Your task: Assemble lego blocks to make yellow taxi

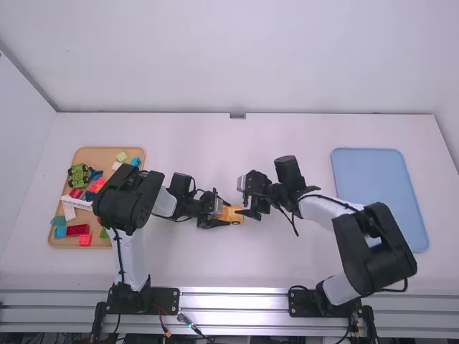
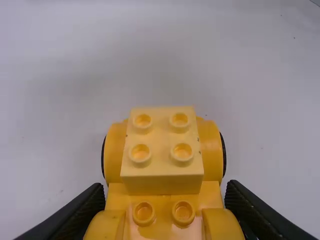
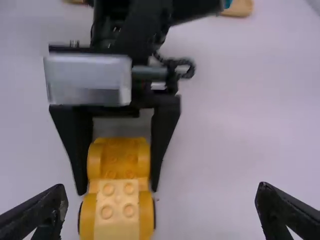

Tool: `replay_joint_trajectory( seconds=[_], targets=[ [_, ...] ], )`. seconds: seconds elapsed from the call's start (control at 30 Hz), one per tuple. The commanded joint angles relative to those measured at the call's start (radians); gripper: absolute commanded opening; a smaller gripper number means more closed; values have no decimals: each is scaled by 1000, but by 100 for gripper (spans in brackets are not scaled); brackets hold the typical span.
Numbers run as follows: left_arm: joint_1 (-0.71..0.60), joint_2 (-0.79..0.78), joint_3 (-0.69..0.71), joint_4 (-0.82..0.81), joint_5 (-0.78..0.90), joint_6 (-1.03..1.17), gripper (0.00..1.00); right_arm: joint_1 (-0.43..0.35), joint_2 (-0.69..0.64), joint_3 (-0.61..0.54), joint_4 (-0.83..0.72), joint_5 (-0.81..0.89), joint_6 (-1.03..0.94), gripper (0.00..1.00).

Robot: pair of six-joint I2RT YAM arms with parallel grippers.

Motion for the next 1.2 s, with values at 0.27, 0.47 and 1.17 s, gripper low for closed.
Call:
replay_joint_trajectory(
  seconds=[0.27, 0.47, 1.17],
  targets=[
    [0, 14, -8, -2, -44, -28, 97, 1, -83, -4, -113, 142, 79, 99],
    [3, -13, -9, 41, -47, -154, 99, 0, -83, -4, -112, 147, 79, 99],
    [45, -662, -5, -619, -526, -394, 99, -1, -83, -4, -112, 151, 56, 99]
  ],
)
